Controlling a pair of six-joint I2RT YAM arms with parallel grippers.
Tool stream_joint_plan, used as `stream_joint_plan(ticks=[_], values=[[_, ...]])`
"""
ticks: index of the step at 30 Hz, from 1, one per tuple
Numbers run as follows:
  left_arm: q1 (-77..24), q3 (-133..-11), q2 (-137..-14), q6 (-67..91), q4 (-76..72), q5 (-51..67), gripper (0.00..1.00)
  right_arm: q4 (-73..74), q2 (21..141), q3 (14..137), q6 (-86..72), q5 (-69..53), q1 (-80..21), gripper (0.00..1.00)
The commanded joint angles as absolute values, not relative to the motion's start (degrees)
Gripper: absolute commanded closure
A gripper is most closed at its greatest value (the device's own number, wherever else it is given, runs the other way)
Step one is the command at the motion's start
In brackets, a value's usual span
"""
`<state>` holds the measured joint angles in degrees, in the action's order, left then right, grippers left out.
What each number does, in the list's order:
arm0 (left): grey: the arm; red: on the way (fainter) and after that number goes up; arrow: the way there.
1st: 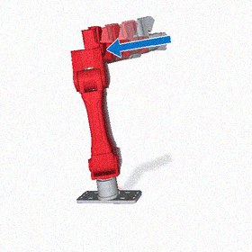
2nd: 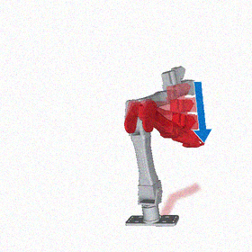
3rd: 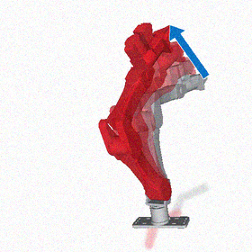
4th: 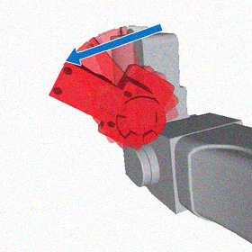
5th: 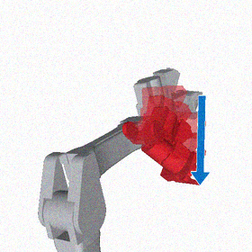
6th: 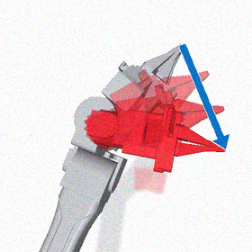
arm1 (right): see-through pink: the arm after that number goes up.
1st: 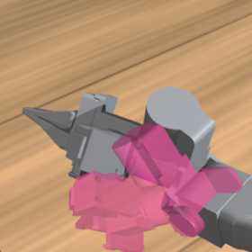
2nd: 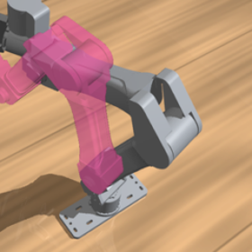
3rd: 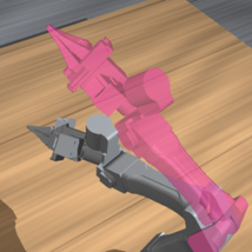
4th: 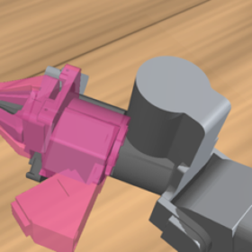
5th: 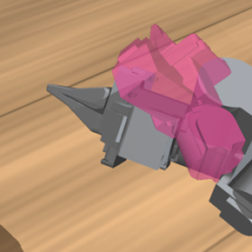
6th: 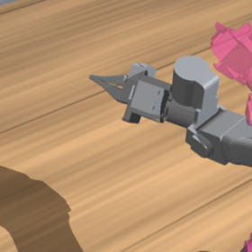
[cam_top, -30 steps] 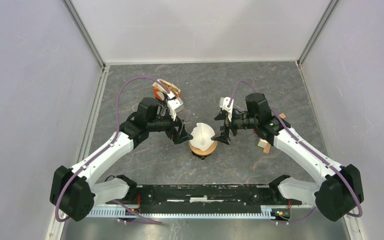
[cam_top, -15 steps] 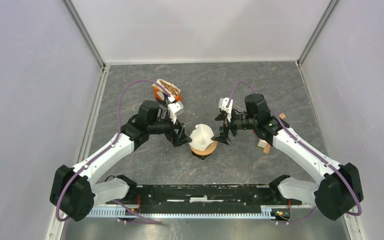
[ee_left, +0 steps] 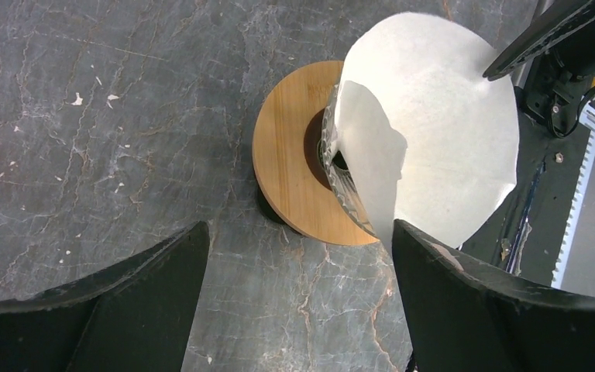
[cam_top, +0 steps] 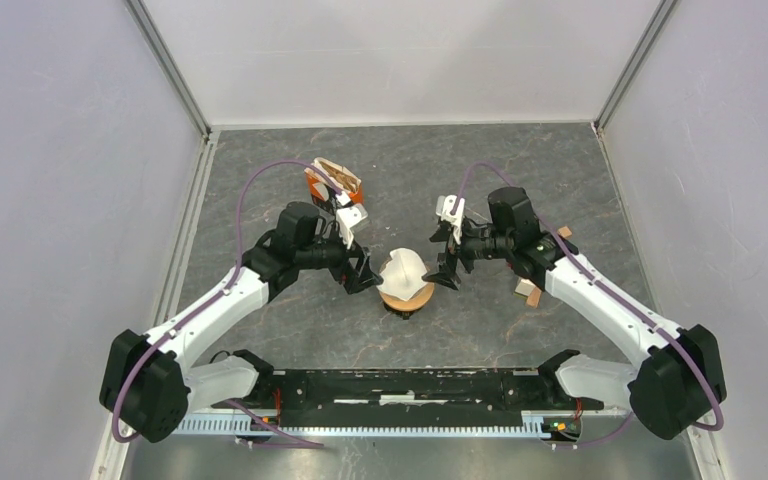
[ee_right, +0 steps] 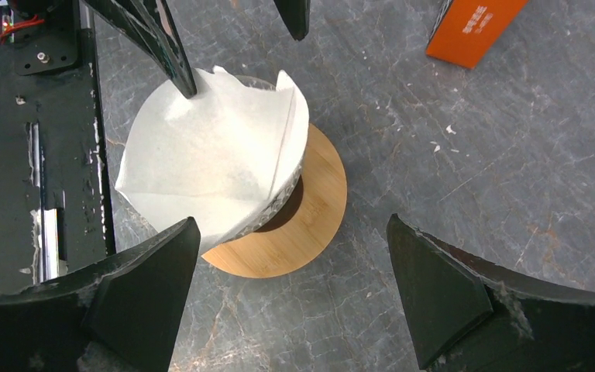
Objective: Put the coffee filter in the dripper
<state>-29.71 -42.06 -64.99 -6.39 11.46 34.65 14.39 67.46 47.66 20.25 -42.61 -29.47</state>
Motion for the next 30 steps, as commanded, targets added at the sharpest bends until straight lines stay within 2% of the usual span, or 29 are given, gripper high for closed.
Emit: stream_joint_plan(ticks=[1, 12, 16, 24, 30], values=[[-29.9, -45.7, -64.5, -9.2, 11.2, 34.9, 0.07, 15.5, 67.4, 53.4, 20.8, -43.7, -29.7, 0.02], [-29.8, -49.7, -64.1, -8.7, 14.0, 36.5, 0.04, 18.5, 66.9, 57.3, 21.9, -44.2, -29.6, 0.02], [-29.4, -52.1, -64.0, -4.7, 13.1, 31.7, 0.00, 16.5, 65.9, 58.0, 19.6, -35.9, -28.9, 0.02], [-26.1, -63.6, -64.9, 2.0, 13.4, 16.7, 0.00, 12.0, 64.8, 65.4, 13.4, -21.0, -19.8, 0.02], [-22.8, -68.6, -66.2, 7.2, 11.3, 5.9, 0.00, 8.9, 62.5, 64.9, 12.5, -7.2, -19.2, 0.02]])
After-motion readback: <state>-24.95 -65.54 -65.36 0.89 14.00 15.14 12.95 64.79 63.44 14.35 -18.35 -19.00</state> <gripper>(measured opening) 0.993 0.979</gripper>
